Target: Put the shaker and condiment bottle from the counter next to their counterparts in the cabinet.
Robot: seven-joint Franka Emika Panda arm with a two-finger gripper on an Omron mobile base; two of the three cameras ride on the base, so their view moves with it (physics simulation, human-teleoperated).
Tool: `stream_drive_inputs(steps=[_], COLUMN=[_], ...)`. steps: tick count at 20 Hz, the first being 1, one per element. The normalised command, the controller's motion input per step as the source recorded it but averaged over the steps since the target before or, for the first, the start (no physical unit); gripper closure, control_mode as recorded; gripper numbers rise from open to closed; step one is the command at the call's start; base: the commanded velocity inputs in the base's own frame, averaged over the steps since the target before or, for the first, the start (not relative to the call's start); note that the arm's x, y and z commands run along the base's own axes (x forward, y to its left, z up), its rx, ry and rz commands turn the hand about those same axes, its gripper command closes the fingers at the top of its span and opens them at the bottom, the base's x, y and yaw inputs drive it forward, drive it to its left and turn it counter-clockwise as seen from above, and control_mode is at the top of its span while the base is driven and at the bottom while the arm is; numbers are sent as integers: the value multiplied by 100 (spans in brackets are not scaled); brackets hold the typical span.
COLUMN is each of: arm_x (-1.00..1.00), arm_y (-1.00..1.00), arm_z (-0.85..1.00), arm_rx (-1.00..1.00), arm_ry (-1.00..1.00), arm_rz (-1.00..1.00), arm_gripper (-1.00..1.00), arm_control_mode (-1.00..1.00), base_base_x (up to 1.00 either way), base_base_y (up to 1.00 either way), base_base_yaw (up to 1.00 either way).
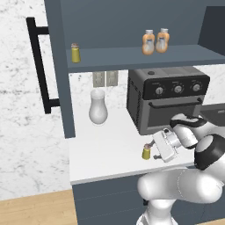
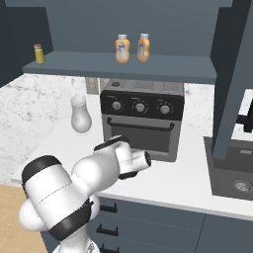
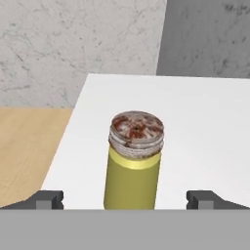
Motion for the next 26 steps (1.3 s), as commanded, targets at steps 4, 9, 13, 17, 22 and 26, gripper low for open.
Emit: stream_drive_inputs(steps=[4,9,13,17,22,26], arm_x=[-11,-15,-5,0,0,0], arm_y=[0,5,14,33,29,24], arm_z=[0,0,0,0,0,-2], arm_rx=[0,0,0,0,0,-1], arm_ry=[0,0,0,0,0,3], arm_rz=[-2,-6,-6,-8,-6,-4], arm_gripper=[-100,-100,-100,-100,-100,100], arm_control_mode=[-100,-100,-100,-100,-100,-100], base_base_x=[0,0,0,0,0,0], base_base_y=[0,0,0,0,0,0], base_base_yaw=[0,0,0,0,0,0])
